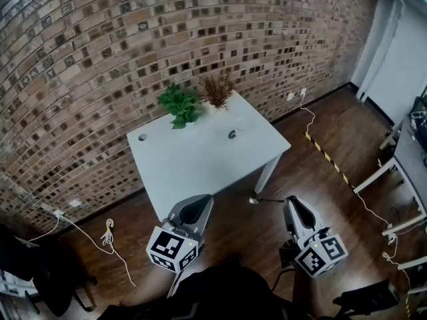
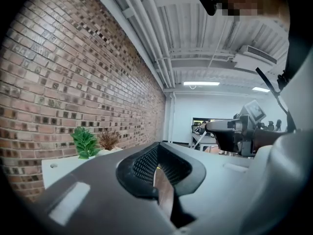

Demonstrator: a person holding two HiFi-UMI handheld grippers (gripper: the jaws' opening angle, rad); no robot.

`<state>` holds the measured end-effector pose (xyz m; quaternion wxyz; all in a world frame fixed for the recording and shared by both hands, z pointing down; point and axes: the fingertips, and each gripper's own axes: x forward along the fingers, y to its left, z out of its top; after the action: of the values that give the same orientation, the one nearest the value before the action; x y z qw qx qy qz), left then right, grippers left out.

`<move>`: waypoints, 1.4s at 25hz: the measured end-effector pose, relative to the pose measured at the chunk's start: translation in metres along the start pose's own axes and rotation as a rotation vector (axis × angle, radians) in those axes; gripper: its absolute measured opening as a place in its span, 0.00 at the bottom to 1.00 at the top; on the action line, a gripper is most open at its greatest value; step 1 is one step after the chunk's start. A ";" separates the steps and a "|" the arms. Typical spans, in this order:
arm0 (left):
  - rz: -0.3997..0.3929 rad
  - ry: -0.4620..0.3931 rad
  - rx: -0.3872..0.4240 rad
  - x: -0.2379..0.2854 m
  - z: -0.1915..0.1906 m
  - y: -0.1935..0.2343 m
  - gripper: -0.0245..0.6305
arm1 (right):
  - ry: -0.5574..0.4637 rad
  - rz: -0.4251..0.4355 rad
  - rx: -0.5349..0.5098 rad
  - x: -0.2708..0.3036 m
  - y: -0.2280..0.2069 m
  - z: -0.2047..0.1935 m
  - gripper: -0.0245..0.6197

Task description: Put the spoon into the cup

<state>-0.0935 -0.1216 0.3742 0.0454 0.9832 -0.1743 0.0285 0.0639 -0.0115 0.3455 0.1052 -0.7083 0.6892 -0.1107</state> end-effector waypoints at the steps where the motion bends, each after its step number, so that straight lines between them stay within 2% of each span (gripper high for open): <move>1: 0.014 -0.003 0.001 0.011 0.003 0.002 0.03 | -0.006 0.012 0.000 0.005 -0.010 0.006 0.11; 8: 0.075 0.005 -0.005 0.082 0.011 0.007 0.03 | -0.005 0.063 0.029 0.038 -0.079 0.027 0.12; 14: 0.091 0.034 -0.004 0.123 0.009 0.017 0.03 | 0.006 0.073 0.045 0.067 -0.116 0.032 0.12; 19: 0.089 0.045 -0.024 0.155 0.004 0.036 0.03 | 0.017 0.048 0.061 0.095 -0.143 0.034 0.11; 25: 0.107 -0.021 -0.016 0.188 0.015 0.085 0.03 | 0.007 0.048 0.031 0.147 -0.160 0.042 0.11; 35: 0.137 -0.046 -0.057 0.232 0.020 0.174 0.03 | 0.055 0.039 -0.015 0.256 -0.187 0.051 0.12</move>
<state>0.0650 -0.3653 0.3845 0.0672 0.9678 -0.2427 0.0041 0.2639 -0.2620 0.3563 0.0831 -0.6923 0.7062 -0.1230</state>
